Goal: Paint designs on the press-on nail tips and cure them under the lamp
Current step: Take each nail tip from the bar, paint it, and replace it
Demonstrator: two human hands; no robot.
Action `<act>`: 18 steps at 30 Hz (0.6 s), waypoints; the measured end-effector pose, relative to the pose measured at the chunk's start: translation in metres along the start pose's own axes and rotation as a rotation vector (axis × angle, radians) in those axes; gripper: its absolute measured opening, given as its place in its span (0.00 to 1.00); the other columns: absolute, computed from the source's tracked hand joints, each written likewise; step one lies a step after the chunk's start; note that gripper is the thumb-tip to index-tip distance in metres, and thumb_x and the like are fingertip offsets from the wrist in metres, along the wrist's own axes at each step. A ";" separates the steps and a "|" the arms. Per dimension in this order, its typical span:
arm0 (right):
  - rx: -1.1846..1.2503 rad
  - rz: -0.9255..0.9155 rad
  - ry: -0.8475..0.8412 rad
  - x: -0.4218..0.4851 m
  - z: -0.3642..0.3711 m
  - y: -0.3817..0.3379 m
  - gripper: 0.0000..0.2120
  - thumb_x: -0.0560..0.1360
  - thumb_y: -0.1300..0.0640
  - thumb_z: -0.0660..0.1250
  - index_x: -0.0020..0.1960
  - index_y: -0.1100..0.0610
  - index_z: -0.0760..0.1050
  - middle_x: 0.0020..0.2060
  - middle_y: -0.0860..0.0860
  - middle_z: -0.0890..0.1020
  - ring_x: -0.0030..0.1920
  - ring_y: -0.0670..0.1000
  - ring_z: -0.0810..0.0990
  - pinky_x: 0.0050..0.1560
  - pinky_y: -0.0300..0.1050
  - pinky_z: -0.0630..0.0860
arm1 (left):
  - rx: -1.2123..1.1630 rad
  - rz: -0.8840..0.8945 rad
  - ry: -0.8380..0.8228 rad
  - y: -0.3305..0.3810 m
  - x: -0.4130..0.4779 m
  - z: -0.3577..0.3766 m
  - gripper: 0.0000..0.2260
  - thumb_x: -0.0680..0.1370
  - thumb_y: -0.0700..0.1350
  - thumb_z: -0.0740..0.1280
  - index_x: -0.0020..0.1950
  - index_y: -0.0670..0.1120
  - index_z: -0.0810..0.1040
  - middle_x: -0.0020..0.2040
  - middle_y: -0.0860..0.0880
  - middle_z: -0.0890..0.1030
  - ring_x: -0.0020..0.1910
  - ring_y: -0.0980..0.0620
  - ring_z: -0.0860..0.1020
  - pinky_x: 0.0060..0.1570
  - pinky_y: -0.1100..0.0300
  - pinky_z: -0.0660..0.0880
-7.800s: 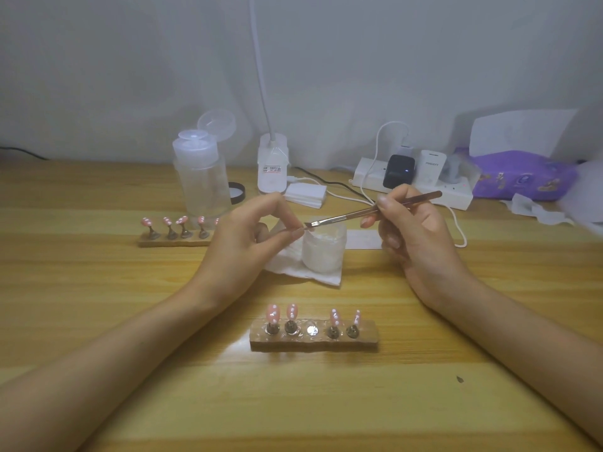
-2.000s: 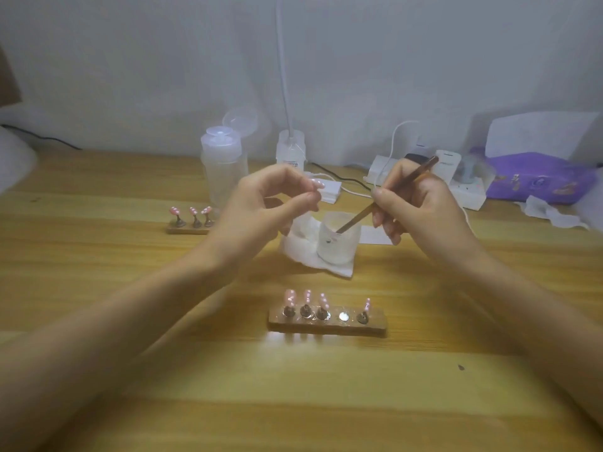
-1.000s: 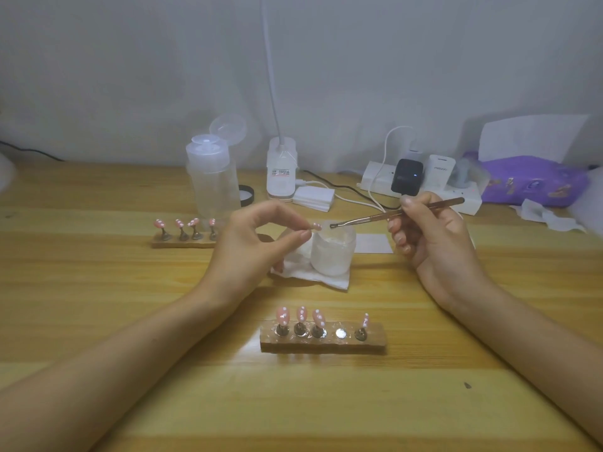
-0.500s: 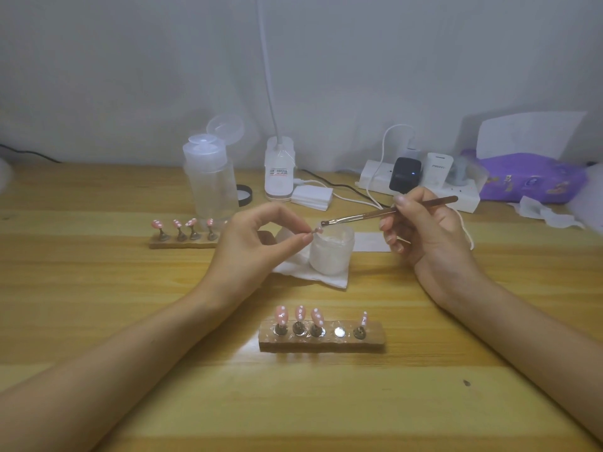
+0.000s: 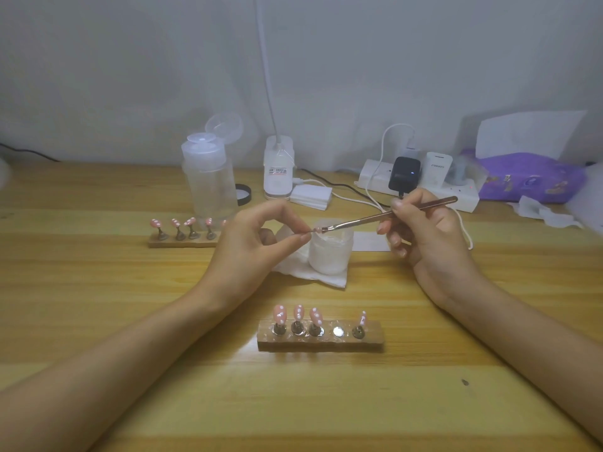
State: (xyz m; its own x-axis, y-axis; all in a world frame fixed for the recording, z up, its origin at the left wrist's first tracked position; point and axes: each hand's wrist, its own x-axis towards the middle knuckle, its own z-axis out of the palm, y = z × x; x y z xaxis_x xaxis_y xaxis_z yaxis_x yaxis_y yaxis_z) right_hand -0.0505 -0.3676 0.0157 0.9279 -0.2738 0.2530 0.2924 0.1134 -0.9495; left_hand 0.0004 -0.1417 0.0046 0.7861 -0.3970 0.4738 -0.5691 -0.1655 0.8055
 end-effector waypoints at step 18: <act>-0.006 -0.011 0.007 0.000 0.000 0.000 0.11 0.80 0.57 0.64 0.40 0.53 0.67 0.30 0.51 0.82 0.26 0.45 0.71 0.25 0.35 0.65 | 0.147 0.099 -0.007 -0.001 0.001 -0.003 0.06 0.76 0.39 0.73 0.42 0.46 0.78 0.43 0.55 0.78 0.27 0.52 0.66 0.32 0.67 0.64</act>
State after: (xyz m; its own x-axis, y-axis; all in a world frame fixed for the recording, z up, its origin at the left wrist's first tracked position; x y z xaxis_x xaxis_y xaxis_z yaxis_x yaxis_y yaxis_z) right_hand -0.0502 -0.3676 0.0158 0.9229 -0.2816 0.2626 0.3015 0.1046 -0.9477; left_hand 0.0031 -0.1389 0.0052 0.7233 -0.4244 0.5448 -0.6728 -0.2555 0.6943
